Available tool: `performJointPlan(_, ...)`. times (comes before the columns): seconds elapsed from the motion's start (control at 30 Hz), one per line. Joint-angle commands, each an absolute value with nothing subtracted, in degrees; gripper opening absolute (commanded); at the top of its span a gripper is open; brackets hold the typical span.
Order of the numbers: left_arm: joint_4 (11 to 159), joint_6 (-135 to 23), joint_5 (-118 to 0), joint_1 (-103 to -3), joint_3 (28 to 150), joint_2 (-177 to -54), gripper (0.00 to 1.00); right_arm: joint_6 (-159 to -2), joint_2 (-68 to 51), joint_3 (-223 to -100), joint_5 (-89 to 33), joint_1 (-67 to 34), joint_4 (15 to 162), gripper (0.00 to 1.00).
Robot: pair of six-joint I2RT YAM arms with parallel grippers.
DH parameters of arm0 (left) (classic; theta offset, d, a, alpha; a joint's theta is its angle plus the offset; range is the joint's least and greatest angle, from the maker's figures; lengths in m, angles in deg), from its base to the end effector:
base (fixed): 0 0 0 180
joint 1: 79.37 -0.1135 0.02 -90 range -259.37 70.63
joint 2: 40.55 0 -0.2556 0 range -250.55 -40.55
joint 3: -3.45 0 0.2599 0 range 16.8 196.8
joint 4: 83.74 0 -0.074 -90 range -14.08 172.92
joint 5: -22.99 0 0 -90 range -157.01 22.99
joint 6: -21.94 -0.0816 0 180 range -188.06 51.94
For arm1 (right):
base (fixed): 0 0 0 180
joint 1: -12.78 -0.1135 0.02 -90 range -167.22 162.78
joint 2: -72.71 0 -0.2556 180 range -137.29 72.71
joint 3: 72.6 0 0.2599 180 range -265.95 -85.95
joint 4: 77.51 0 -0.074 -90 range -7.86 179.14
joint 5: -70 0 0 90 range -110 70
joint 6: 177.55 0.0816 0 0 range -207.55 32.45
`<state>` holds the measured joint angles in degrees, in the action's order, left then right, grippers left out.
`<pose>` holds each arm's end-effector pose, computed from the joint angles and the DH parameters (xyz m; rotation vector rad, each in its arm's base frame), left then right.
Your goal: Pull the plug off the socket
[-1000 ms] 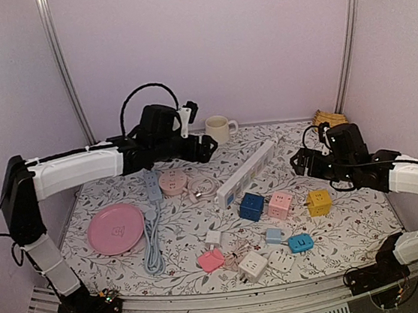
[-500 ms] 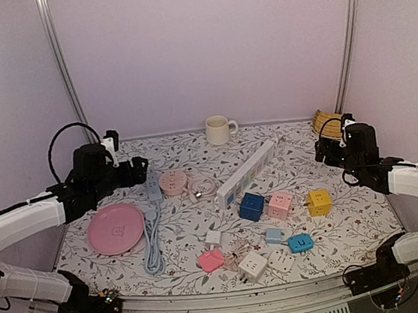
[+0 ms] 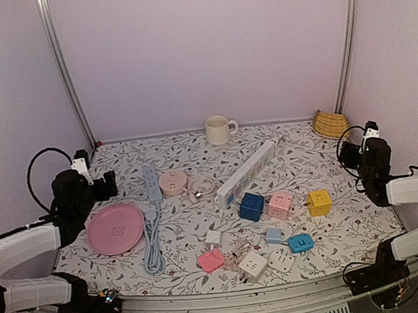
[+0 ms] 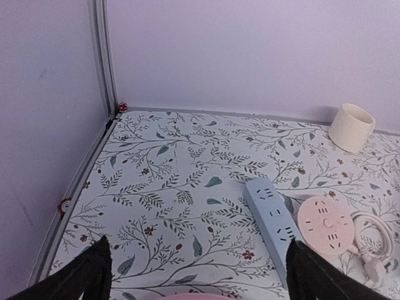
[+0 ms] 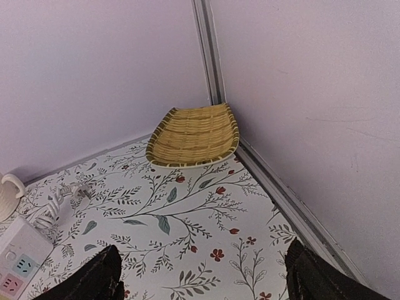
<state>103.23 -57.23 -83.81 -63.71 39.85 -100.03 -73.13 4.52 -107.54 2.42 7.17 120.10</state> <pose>0.2716 -0.0516 0.1896 -0.1258 1.8357 -0.0522 0.2880 -0.0030 0.1680 0.4089 1.7777 -0.1141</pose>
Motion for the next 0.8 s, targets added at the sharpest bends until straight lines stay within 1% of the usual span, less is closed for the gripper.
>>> performJointPlan(0.0, 114.5, -61.6, -87.2, -66.9, 37.3, -101.0, 0.97, -79.9, -1.7, -102.4, 2.3, 8.9, 143.3, 0.91)
performJointPlan(0.07, 118.9, -62.7, -89.6, -67.5, 35.7, -102.7, 0.97, -82.0, -5.3, -101.4, 1.1, 9.0, 149.3, 0.92)
performJointPlan(0.13, 121.7, -63.2, -91.1, -68.7, 34.7, -104.4, 0.97, -84.1, -6.8, -101.8, -0.3, 9.0, 150.4, 0.92)
performJointPlan(0.2, 124.2, -64.0, -91.1, -70.1, 34.0, -106.0, 0.97, -85.7, -9.2, -100.0, -2.7, 9.0, 156.7, 0.93)
performJointPlan(0.23, 126.3, -64.5, -91.1, -70.7, 33.7, -107.1, 0.97, -86.3, -10.9, -99.4, -4.0, 9.0, 159.2, 0.93)
performJointPlan(0.27, 128.5, -64.9, -90.6, -71.5, 33.0, -108.2, 0.97, -87.4, -12.4, -98.7, -5.2, 9.1, 163.5, 0.98)
performJointPlan(0.3, 130.1, -64.9, -90.0, -72.5, 32.7, -109.5, 0.97, -88.6, -12.0, -98.5, -6.0, 9.2, 163.6, 0.99)
performJointPlan(0.37, 133.2, -64.6, -88.3, -74.8, 32.2, -112.5, 0.97, -89.0, -12.1, -97.8, -9.2, 9.5, 163.8, 0.99)
performJointPlan(0.47, 138.8, -64.7, -87.1, -76.2, 31.7, -116.1, 0.97, -91.2, -15.8, -95.5, -14.8, 9.6, 172.6, 0.99)
performJointPlan(0.53, 139.5, -65.5, -86.0, -76.6, 32.1, -117.2, 0.97, -92.1, -14.5, -96.4, -16.3, 9.9, 168.4, 0.99)
performJointPlan(0.6, 144.0, -66.4, -85.7, -76.6, 31.5, -118.4, 0.97, -92.0, -15.2, -96.5, -16.4, 10.1, 169.4, 0.99)
performJointPlan(0.73, 148.1, -66.5, -85.0, -76.6, 31.2, -120.7, 0.97, -91.8, -15.0, -96.3, -16.1, 10.1, 169.5, 0.99)
performJointPlan(0.77, 151.7, -66.8, -85.1, -76.6, 30.3, -121.7, 0.97, -91.8, -15.1, -96.4, -16.2, 10.1, 169.5, 0.99)
